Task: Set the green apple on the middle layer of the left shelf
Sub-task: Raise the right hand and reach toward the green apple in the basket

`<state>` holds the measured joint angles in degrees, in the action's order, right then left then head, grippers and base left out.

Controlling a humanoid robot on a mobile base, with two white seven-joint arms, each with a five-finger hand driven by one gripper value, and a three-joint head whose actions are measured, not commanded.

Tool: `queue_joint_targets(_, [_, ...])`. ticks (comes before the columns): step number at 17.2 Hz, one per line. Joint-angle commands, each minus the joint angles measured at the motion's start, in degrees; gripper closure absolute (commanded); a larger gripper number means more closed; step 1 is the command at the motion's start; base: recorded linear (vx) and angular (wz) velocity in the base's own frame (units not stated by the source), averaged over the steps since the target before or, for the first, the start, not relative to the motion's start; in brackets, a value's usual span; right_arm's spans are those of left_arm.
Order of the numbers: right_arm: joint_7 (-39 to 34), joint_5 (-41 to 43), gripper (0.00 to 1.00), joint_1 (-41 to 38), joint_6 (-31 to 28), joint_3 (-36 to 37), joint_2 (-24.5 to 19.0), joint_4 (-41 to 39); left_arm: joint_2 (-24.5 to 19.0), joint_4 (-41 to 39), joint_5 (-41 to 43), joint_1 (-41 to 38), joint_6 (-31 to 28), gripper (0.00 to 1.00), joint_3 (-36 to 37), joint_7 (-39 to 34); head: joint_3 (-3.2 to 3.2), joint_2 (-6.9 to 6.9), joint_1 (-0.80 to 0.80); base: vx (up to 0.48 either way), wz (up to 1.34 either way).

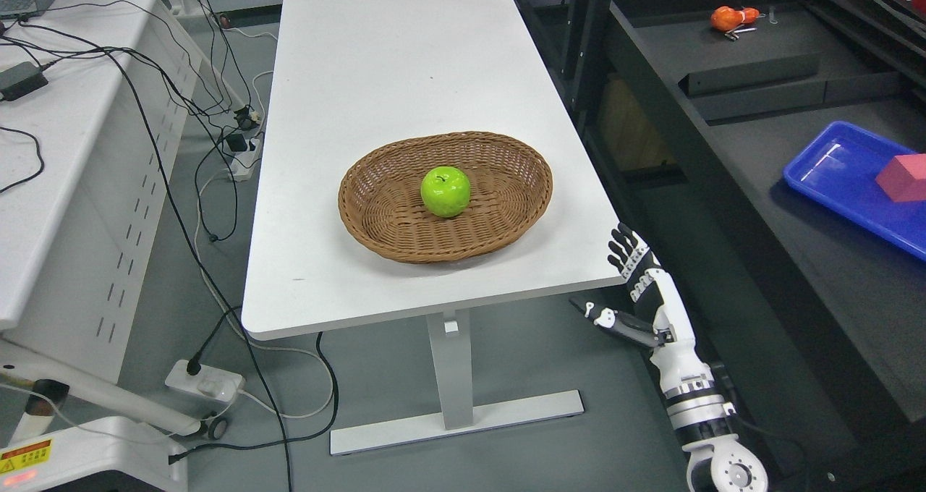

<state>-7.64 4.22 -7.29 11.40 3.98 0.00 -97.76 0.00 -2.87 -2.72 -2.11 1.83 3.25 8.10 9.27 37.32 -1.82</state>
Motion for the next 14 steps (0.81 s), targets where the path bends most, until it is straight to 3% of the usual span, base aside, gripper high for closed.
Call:
queue_joint_targets(1, [0.1,0.0,0.0,0.1,-0.1,0.3,1.0,0.0,-1.0,0.0,0.0,0.0,-0.4,0.0,0.0,0.0,0.0,0.0,0.0,0.0,0.0])
queue_joint_targets(7, [-0.2,0.5,0.0,0.9,2.7,1.3,1.0,0.0,-1.0,0.1,0.0,0.0,-0.4,0.0,0.0,0.0,0.0,0.0,0.0,0.01,0.0])
queue_joint_targets(9, [-0.3,-4.8,0.0,4.6,6.3,-0.1,8.2,0.0,-1.0,0.0,0.0,0.0,-0.3,0.0,0.0,0.0,0.0,0.0,0.0,0.0,0.0])
queue_joint_targets(10, [0.4,-17.7,0.0,8.9,8.1,-1.9,13.2,-0.1,-1.0,0.1,0.0,0.0,-0.4,0.0,0.0,0.0,0.0,0.0,0.0,0.0,0.0])
queue_joint_targets(11, [0.4,-24.2,0.0,11.6,8.5,-2.0,15.7,-0.1,-1.0,0.1,0.0,0.0,-0.4,0.0,0.0,0.0,0.0,0.0,0.0,0.013,0.0])
queue_joint_targets(13, [-0.2,-25.6,0.0,16.4,11.2,-4.8,22.4,-0.1,-1.0,0.0,0.0,0.0,-0.4,0.0,0.0,0.0,0.0,0.0,0.0,0.026,-0.01])
queue_joint_targets(14, [-0.8,-25.7,0.0,19.4,12.4,-10.5,25.2,-0.1,-1.0,0.1,0.0,0.0,-0.4,0.0,0.0,0.0,0.0,0.0,0.0,0.077,-0.05])
